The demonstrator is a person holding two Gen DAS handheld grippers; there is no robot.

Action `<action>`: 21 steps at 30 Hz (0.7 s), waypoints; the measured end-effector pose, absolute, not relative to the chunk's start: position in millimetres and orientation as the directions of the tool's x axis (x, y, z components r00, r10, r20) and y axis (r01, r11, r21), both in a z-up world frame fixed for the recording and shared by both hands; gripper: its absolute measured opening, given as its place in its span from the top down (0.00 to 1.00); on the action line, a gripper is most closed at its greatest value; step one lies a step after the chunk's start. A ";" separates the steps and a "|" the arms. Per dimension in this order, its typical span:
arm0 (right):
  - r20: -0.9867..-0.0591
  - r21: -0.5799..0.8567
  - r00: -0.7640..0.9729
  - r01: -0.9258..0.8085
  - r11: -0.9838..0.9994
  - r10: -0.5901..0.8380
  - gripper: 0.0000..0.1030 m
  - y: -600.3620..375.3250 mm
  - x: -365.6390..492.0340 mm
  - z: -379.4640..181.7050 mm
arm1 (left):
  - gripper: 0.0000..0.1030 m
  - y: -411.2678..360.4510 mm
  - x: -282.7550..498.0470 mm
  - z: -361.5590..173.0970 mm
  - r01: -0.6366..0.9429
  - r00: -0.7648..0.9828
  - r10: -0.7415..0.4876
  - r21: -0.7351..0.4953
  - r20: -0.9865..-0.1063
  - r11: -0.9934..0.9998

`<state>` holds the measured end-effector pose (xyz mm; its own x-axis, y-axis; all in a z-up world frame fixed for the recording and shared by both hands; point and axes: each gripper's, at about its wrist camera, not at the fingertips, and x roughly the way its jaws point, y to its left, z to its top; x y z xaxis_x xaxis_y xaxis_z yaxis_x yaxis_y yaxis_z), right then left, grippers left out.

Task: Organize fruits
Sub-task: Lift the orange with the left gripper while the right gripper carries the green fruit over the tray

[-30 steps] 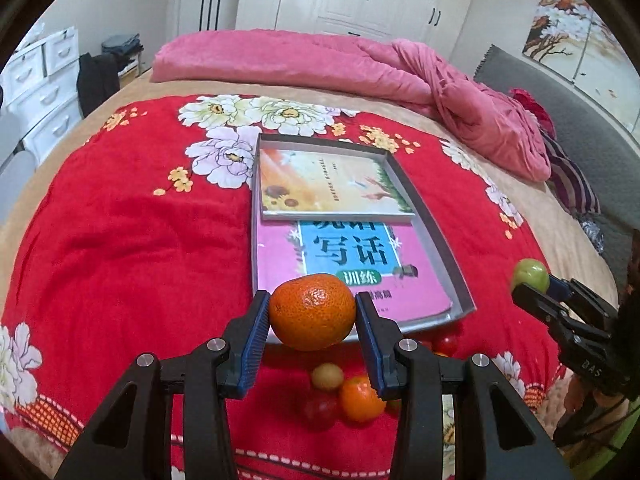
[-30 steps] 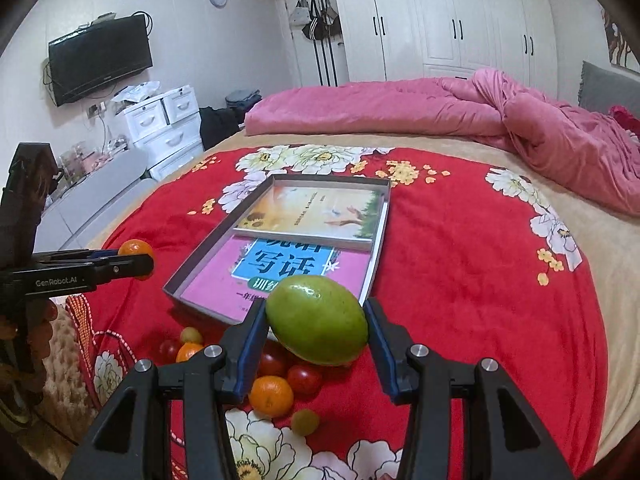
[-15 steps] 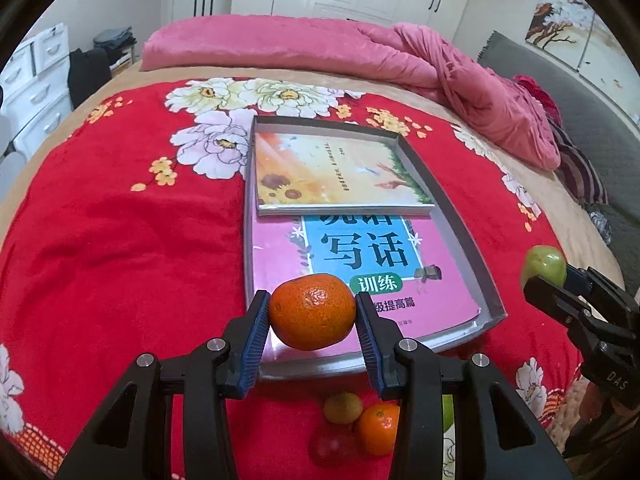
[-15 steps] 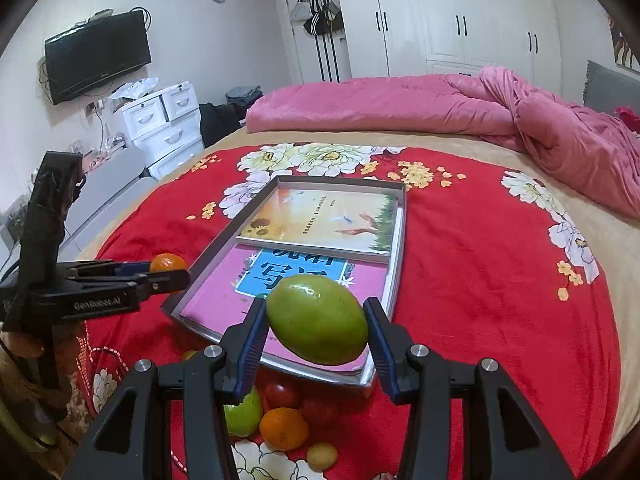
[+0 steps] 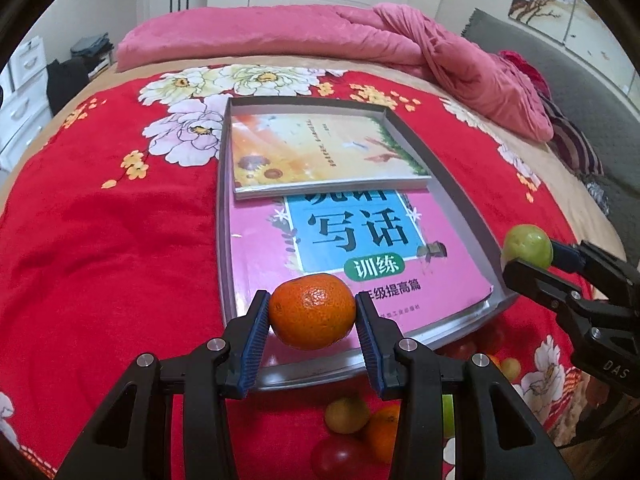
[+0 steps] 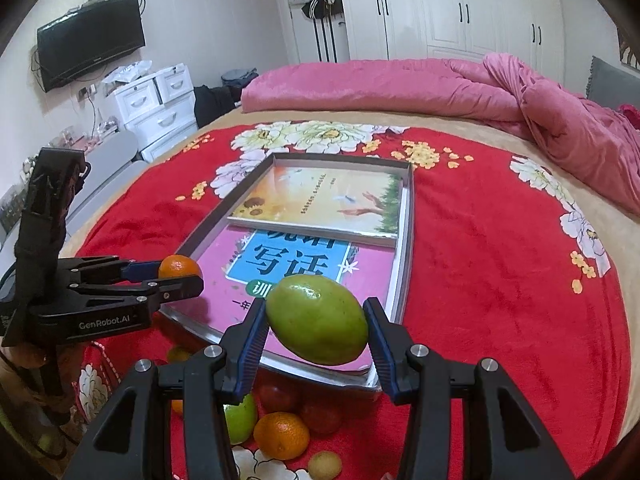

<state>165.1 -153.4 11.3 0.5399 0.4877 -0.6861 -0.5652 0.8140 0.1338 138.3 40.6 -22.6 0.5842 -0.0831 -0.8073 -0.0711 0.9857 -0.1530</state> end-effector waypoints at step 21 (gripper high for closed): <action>-0.743 0.087 0.507 -0.574 0.814 0.437 0.53 -132.7 176.7 -12.2 | 0.57 34.6 141.7 -33.9 -0.035 0.543 -0.105 -0.147 -0.833 0.988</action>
<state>176.7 -132.7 -12.2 0.5071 0.4370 -0.7429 -0.5743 0.8140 0.0869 141.7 34.6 -33.9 0.5432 -0.1050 -0.8330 -0.0350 0.9885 -0.1474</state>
